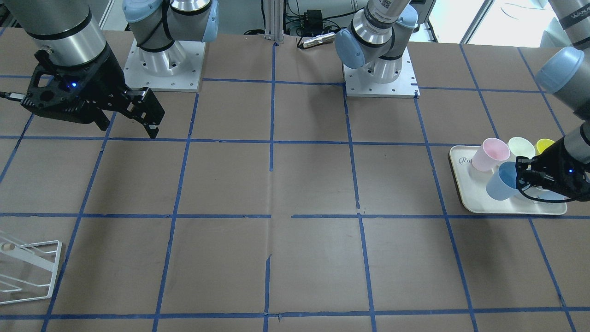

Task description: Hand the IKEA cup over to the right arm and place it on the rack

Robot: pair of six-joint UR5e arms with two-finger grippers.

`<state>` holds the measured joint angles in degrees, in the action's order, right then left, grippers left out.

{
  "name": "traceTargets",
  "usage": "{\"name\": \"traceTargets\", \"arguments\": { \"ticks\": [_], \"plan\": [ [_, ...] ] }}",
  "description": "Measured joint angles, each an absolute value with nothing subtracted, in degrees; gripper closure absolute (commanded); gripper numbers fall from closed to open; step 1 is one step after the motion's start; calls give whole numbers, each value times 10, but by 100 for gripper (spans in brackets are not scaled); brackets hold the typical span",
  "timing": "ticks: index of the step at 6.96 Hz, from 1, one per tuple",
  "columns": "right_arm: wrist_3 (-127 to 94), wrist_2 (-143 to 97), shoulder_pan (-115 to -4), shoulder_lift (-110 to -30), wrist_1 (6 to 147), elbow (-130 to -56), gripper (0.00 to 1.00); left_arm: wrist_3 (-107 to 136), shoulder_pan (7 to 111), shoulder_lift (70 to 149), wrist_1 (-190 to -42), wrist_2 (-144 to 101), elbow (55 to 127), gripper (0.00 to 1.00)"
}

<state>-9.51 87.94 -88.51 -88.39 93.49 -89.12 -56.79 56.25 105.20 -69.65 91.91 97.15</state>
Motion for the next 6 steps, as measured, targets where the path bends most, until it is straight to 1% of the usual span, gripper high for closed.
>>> {"name": "traceTargets", "arguments": {
  "ticks": [1,3,6],
  "plan": [
    [-94,879,-885,-884,935,-891,0,-509,594,1037,-731,900,960,100],
    [-91,880,-884,-884,931,-891,0,-387,674,1014,-762,860,958,100],
    [-44,881,-884,-885,892,-884,0,-278,757,991,-773,788,989,100]
  ]
}}
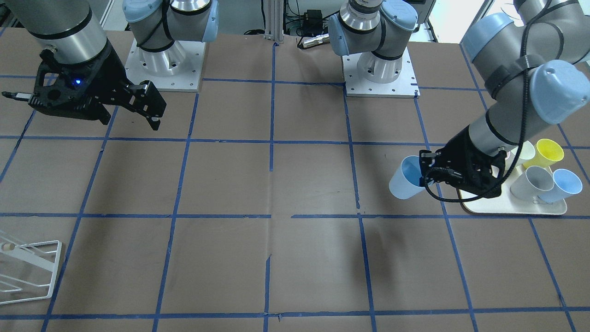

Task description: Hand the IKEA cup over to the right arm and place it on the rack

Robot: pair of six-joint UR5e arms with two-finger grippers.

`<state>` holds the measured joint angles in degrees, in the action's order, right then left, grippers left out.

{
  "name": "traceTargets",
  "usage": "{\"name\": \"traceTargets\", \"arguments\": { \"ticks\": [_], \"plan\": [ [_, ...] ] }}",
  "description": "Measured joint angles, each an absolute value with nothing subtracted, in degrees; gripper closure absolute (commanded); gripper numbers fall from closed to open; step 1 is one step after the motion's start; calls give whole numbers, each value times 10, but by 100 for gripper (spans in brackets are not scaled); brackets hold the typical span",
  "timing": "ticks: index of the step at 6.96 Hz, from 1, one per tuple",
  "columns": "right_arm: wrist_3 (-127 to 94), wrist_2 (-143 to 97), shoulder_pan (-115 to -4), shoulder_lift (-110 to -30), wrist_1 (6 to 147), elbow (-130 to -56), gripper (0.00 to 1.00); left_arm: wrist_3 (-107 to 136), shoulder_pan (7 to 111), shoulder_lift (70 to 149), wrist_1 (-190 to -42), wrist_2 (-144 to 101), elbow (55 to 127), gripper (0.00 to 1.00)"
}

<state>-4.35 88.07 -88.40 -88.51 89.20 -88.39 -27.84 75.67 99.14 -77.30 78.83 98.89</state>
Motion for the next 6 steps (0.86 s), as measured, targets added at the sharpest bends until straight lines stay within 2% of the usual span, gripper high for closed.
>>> {"name": "traceTargets", "arguments": {
  "ticks": [3,6],
  "plan": [
    [113,852,-879,-884,895,-881,0,-186,812,950,-773,647,1018,100],
    [244,730,-865,-894,909,-868,0,-101,832,918,-777,379,1061,100]
  ]
}}
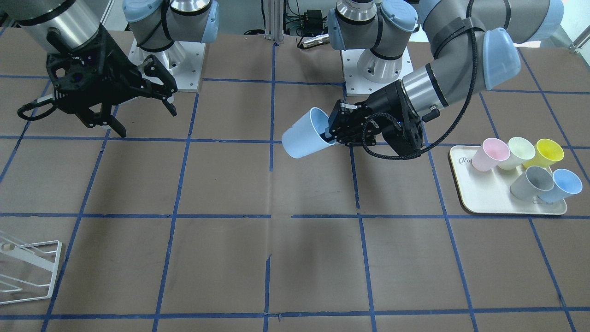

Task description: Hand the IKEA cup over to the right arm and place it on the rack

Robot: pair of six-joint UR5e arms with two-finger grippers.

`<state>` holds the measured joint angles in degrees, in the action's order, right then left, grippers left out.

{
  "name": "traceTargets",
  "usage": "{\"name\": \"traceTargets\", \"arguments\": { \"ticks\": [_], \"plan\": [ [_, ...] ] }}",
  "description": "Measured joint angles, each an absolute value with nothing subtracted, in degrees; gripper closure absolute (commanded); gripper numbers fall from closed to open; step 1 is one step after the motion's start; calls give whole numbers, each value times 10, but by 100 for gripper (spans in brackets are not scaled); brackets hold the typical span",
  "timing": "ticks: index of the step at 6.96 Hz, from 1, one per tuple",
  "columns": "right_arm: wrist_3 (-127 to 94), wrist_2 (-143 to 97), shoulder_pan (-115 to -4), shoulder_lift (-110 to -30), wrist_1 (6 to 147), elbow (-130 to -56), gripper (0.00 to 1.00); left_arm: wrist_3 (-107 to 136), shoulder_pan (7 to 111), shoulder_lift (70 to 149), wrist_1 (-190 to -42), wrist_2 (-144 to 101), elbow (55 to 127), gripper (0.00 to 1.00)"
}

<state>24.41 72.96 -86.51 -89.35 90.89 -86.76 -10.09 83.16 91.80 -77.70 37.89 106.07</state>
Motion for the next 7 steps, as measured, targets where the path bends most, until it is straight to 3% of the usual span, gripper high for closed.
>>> {"name": "traceTargets", "arguments": {
  "ticks": [4,7],
  "plan": [
    [338,487,-851,-929,905,-857,0,-89,833,896,-773,86,1169,100],
    [291,384,-779,-931,791,-851,0,-96,853,901,-764,-10,1201,100]
  ]
}}
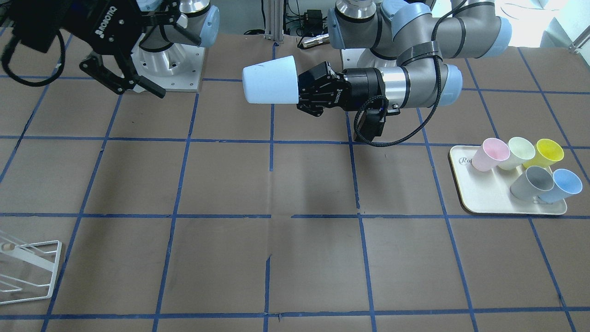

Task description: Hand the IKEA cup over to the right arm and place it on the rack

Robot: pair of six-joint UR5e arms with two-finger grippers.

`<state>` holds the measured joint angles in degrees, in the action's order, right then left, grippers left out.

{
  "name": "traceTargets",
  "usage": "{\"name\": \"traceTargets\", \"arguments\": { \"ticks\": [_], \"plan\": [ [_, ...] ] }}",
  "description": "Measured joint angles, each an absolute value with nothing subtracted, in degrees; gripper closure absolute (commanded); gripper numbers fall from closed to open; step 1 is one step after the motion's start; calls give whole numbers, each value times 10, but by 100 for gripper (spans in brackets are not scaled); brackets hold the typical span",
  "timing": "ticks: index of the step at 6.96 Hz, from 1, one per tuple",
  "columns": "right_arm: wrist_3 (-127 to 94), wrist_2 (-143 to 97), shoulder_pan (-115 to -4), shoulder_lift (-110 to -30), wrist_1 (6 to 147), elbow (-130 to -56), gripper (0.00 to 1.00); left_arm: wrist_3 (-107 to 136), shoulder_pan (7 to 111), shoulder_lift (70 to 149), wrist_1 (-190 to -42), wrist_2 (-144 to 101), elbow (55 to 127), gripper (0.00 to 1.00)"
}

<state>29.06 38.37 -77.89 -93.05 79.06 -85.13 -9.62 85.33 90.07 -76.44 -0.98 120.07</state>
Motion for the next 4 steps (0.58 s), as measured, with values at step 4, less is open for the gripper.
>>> {"name": "traceTargets", "arguments": {
  "ticks": [4],
  "plan": [
    [5,423,-811,-925,757,-842,0,-90,872,909,-756,-24,1202,100]
  ]
}}
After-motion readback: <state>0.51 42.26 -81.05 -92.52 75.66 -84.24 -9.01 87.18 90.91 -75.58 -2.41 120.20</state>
